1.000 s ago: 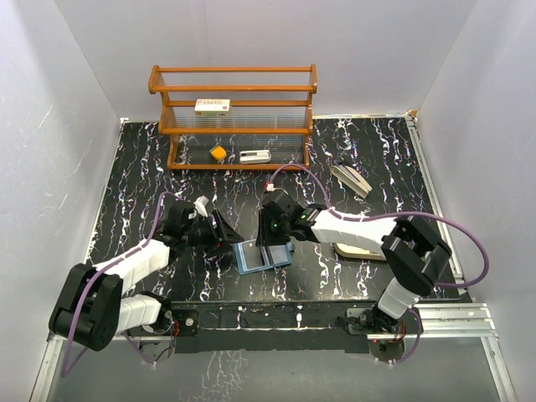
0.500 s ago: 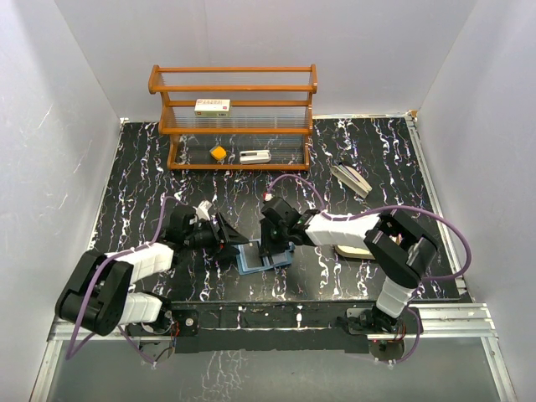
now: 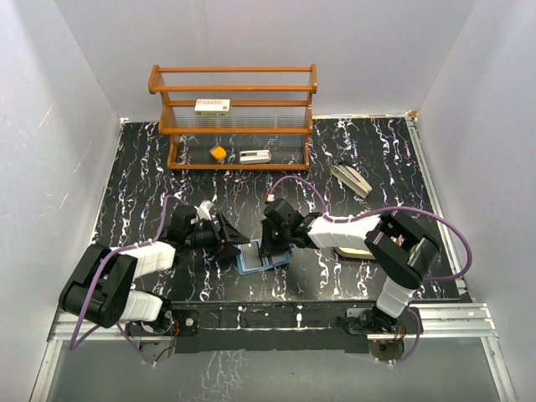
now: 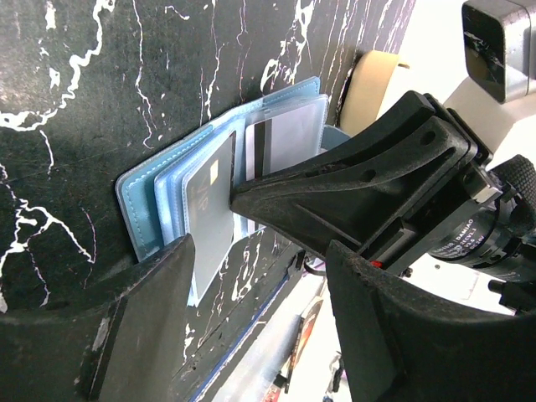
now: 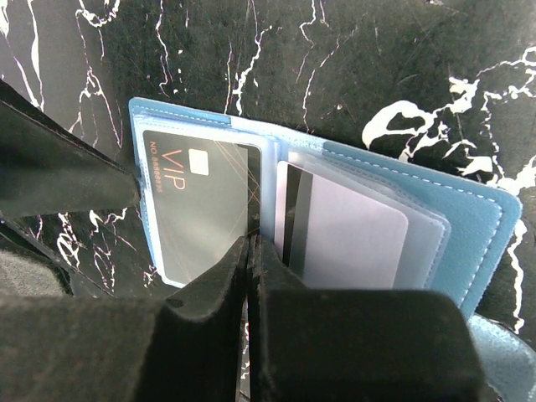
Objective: Put the credit cards into the card holder
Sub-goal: Insert the credit card into the card holder.
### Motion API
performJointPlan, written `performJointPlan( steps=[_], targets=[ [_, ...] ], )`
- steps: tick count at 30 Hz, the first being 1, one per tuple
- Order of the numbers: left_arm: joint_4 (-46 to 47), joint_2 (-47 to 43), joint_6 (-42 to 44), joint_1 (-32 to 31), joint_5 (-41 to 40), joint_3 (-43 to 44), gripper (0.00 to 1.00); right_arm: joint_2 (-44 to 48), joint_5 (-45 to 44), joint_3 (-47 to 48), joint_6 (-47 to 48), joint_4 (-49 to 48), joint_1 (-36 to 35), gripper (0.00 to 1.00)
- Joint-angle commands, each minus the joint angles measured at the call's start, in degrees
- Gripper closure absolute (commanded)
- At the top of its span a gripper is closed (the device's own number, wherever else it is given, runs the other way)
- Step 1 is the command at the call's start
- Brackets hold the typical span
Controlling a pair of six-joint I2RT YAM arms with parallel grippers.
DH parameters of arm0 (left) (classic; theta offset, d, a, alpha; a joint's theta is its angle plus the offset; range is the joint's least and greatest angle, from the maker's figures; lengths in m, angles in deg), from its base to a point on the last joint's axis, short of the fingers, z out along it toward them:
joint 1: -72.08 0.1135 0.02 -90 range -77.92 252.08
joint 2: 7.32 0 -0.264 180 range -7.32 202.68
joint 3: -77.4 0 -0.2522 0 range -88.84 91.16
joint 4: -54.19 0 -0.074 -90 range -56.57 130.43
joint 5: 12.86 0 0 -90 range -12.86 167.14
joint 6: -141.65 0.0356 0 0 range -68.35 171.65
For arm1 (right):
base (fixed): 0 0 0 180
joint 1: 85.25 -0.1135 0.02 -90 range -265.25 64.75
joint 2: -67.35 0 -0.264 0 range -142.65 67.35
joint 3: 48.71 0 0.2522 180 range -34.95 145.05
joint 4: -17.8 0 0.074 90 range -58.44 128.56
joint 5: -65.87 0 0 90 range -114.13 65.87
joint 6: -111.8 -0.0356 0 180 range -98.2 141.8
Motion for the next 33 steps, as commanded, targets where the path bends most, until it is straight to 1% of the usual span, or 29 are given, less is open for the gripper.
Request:
performJointPlan(
  steps=[1, 10, 18, 23, 33],
  targets=[
    [-1.4, -1.4, 1.8, -0.2, -0.1, 0.9, 0.37, -1.1, -1.2, -2.4, -0.3, -1.1, -0.3, 1.00],
    [-3.4, -1.4, 3.5, -0.3, -1.2, 1.4, 0.37, -1.0, -1.2, -2.8, -0.5, -1.5, -0.3, 1.00],
    [2.8, 0.6, 0.6, -0.4, 0.8, 0.0, 0.38, -1.2, -0.9, -3.7, -0.7, -2.4, -0.3, 1.00],
    [1.7, 0.2, 1.3, -0.9, 0.2, 0.7, 0.39, -1.3, -0.6, -3.8, -0.9, -3.0, -0.3, 1.00],
    [3.4, 1.0, 0.8, -1.6, 0.6, 0.8, 0.39, -1.1, -0.3, -4.3, -1.3, -3.8, -0.3, 1.00]
  ],
)
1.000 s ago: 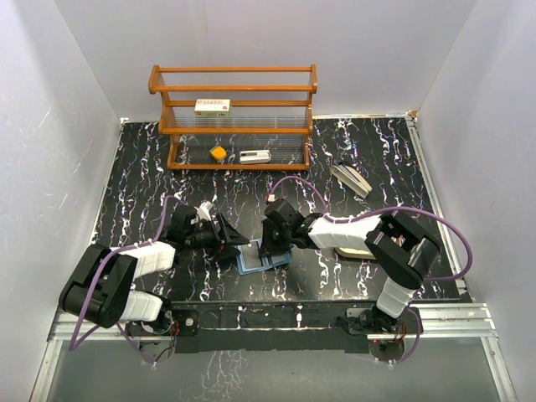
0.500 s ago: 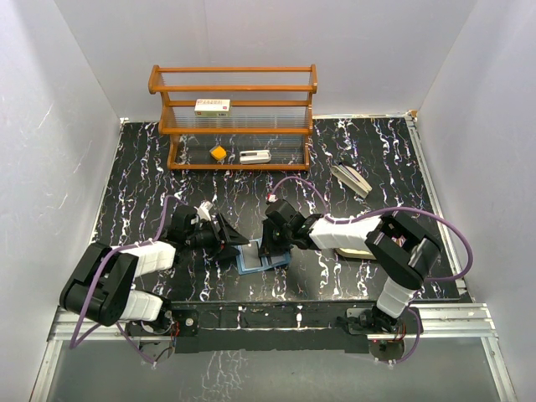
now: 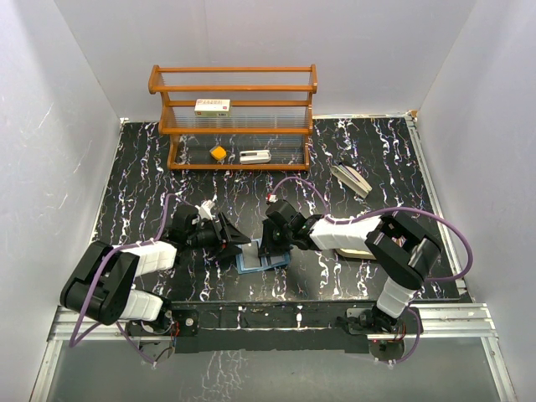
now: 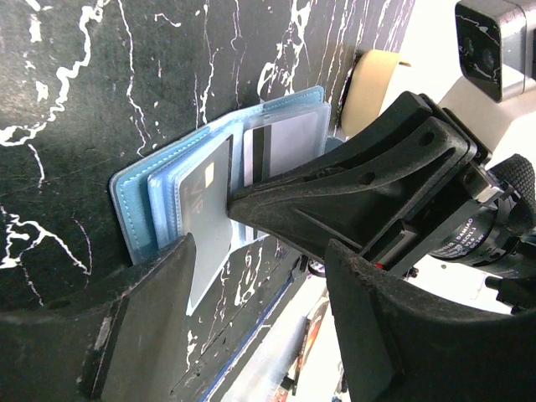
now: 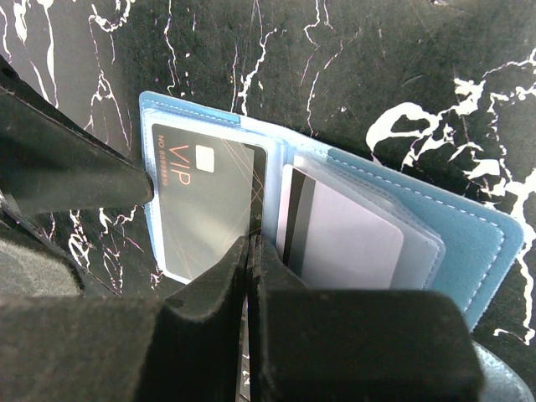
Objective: Put the credit cards into the card holder
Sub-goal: Insert the credit card into the card holder.
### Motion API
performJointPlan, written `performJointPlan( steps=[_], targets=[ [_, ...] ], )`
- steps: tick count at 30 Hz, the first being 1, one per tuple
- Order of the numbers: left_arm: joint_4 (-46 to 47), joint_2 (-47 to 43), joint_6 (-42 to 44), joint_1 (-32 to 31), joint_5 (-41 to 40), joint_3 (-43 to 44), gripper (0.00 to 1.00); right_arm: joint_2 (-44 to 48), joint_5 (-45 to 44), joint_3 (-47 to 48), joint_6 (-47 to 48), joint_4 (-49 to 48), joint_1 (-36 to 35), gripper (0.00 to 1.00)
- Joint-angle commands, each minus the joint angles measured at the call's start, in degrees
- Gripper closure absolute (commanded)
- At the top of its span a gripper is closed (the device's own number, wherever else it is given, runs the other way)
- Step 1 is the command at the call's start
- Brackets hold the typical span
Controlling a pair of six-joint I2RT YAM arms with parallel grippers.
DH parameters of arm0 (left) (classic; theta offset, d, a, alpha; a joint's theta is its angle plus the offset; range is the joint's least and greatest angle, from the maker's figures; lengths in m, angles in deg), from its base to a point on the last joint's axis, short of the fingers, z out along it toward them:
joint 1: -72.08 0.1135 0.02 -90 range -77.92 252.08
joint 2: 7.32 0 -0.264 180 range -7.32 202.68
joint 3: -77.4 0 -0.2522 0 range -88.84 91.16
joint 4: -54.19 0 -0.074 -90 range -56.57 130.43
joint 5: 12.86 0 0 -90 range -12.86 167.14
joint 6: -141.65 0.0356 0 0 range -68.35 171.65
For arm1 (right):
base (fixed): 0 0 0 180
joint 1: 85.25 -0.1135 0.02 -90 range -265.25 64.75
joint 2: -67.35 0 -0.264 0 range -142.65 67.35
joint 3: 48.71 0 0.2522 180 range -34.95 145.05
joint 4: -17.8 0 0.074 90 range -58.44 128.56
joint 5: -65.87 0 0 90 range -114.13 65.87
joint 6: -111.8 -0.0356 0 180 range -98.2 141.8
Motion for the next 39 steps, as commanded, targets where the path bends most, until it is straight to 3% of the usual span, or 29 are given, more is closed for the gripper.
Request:
performJointPlan(
  steps=[1, 7, 12, 19, 24, 39],
  targets=[
    [1.6, -0.1, 0.2, -0.6, 1.5, 0.9, 0.39, -1.6, -1.2, -2.1, -0.1, 0.0, -0.6, 1.00],
    [-1.2, -3.1, 0.6, -0.7, 1.2, 1.8, 0.39, -1.3, -1.2, -2.2, -0.1, 0.0, -0.6, 1.00],
    [-10.0, -6.1, 5.1, -0.9, -1.8, 4.6, 0.38, -1.3, -0.8, -2.1, -0.4, -0.4, -0.6, 1.00],
    [-8.9, -4.9, 5.5, -0.9, -3.2, 3.3, 0.38, -0.7, -1.1, -2.1, -0.5, -0.2, -0.6, 1.00],
    [-13.4, -4.3, 7.1, -0.9, -5.5, 5.0, 0.37, -0.5, -1.1, -2.7, -0.8, -0.4, -0.6, 1.00],
    [-6.9, -2.6, 5.3, -0.9, -3.9, 2.7, 0.35, -0.5, -1.0, -3.4, -1.2, -1.1, -0.6, 1.00]
  ],
)
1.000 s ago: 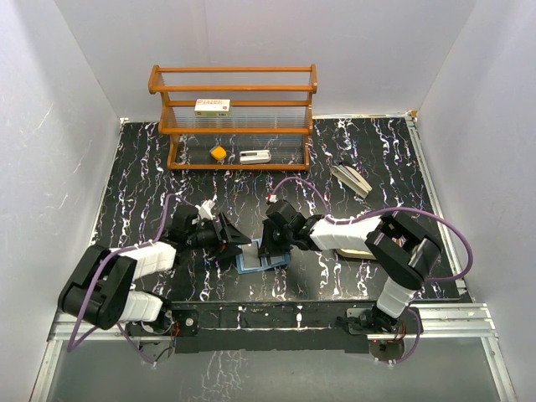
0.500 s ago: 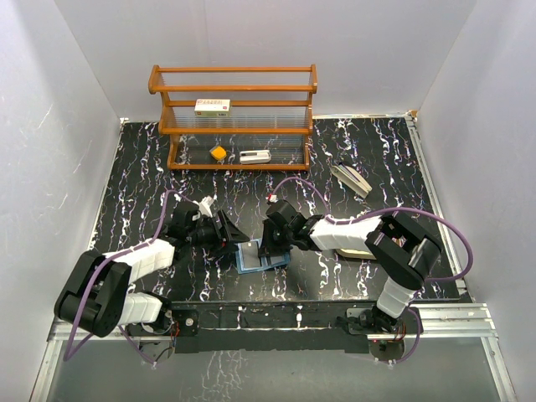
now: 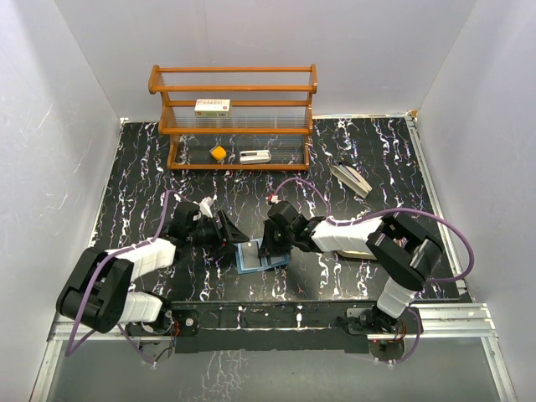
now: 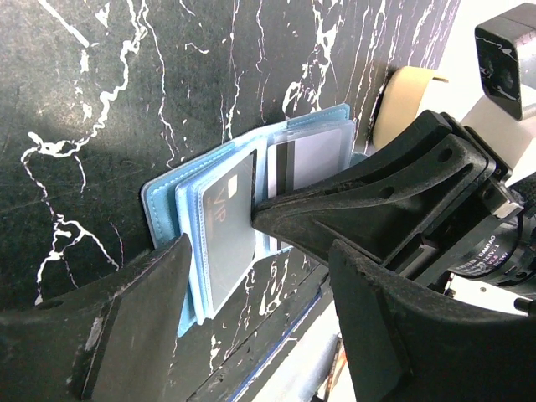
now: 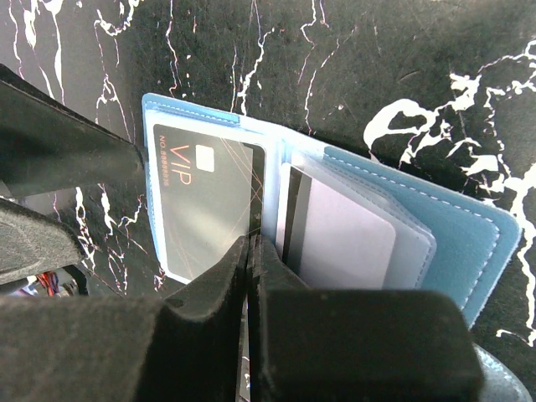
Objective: Put the credit cards into the card holder
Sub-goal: Insert the credit card into the card holder.
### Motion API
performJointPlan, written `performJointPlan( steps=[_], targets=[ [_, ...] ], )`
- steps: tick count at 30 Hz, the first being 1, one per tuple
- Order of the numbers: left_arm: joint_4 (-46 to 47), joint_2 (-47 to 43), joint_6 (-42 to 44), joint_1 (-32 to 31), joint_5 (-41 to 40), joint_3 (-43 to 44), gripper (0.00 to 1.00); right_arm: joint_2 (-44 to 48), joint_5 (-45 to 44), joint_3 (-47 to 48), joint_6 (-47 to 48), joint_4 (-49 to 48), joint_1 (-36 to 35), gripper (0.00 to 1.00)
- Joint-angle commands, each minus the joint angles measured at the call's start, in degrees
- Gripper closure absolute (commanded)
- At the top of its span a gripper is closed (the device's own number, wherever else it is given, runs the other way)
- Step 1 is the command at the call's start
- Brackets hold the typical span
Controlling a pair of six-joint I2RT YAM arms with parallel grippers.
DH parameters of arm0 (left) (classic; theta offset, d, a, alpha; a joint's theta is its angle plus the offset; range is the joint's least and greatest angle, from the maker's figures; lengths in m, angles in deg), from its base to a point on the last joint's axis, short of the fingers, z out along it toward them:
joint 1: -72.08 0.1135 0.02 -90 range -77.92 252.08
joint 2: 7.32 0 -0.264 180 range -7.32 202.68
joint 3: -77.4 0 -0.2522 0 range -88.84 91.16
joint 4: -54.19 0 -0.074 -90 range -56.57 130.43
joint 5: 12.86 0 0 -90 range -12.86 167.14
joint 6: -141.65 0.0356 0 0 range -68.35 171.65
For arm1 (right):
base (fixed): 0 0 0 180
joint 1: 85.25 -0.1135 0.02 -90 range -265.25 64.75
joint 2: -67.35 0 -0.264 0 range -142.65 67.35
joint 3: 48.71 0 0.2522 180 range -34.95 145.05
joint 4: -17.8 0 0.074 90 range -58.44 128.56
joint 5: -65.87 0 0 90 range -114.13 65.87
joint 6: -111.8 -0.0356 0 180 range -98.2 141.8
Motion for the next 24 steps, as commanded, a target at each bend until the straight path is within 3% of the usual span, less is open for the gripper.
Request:
performJointPlan(
  steps=[1, 24],
  targets=[
    [3.5, 0.7, -0.7, -0.2, 1.8, -0.6, 0.35, -1.3, -0.9, -1.6, 0.2, 1.4, -0.6, 1.00],
    [8.3, 2.5, -3.4, -0.3, 4.9, -1.1, 0.36, -1.6, -0.6, -1.8, -0.1, 0.8, -0.6, 1.00]
  ],
)
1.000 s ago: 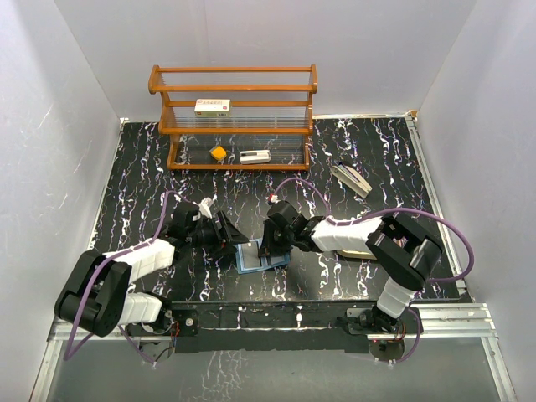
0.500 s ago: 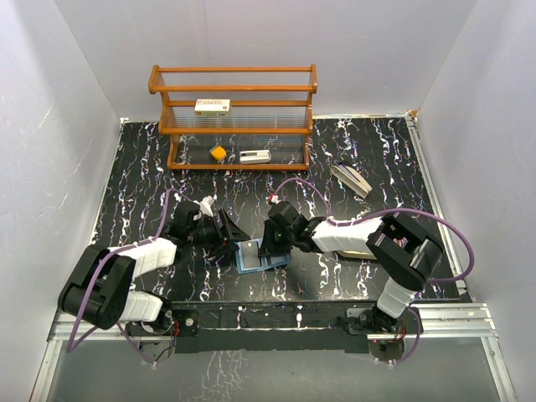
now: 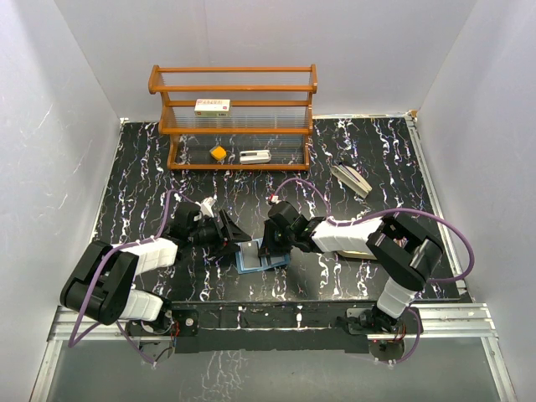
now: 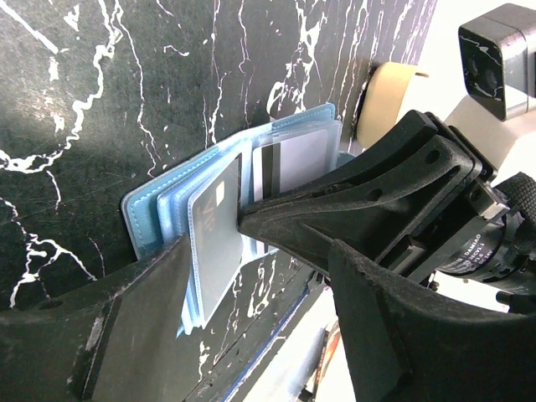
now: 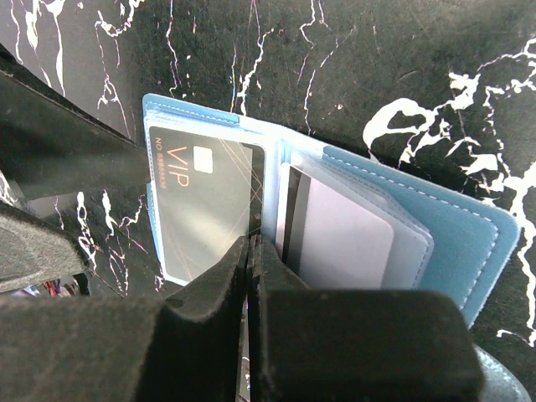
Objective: Put the credit cards into the card holder
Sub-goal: Insert the credit card into the card holder, then turn over the card slot in the card holder.
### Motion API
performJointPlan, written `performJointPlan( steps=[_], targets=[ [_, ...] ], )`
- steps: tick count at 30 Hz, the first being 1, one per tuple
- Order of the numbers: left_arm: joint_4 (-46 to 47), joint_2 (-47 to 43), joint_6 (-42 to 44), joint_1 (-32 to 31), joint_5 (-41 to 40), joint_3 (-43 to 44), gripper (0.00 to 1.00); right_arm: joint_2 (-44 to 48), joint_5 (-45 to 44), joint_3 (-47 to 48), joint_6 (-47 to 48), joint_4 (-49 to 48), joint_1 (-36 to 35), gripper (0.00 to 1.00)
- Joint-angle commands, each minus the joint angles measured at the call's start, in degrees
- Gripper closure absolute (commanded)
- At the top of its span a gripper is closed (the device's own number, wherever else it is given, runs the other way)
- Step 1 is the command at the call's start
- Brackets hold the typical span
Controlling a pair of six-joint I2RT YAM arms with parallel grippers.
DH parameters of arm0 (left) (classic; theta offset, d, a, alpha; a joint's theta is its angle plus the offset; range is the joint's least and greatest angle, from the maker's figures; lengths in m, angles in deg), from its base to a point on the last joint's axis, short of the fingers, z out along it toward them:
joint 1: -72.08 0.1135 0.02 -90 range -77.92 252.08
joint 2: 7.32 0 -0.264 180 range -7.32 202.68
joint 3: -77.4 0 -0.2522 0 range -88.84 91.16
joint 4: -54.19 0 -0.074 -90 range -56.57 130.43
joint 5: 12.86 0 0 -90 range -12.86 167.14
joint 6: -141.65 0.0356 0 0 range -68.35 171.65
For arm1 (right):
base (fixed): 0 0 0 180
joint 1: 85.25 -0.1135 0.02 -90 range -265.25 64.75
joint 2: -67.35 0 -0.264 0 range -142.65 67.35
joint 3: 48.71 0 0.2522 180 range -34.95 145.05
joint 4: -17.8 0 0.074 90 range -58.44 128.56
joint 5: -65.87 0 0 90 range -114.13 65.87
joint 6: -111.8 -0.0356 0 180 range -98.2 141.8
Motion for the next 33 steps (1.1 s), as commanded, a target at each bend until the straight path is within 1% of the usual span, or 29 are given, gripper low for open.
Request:
performJointPlan(
  steps=[1, 6, 11, 17, 20, 24, 33],
  targets=[
    [1.8, -1.0, -1.0, -0.2, 2.3, -0.3, 0.36, -1.7, -0.6, -1.5, 0.2, 1.1, -0.6, 1.00],
    [2.8, -0.9, -1.8, -0.5, 3.3, -0.5, 0.36, -1.2, 0.2, -1.9, 0.2, -0.1, -0.6, 1.00],
    [3.7, -1.3, -2.8, -1.2, 4.0, -0.4, 0.37, 0.0, 1.8, -2.6, 0.2, -2.6, -0.6, 0.96],
    [3.2, -1.0, -2.9, -3.4, 4.2, 1.5, 0.36, -0.3, 3.4, -3.6, -0.5, -6.2, -0.6, 0.97],
    [3.0, -1.2, -3.0, -4.9, 3.1, 2.2, 0.36, 0.4, 3.2, -4.2, -0.5, -7.2, -0.6, 0.95],
    [2.4, -0.3, -2.6, -5.6, 3.0, 3.3, 0.36, 2.6, 1.6, -4.4, -0.4, -5.6, -0.6, 0.89],
    [0.4, -0.2, -1.7, -6.5, 1.8, 5.1, 0.36, 8.0, -4.7, -3.4, 2.0, 2.5, -0.6, 0.82]
  ],
)
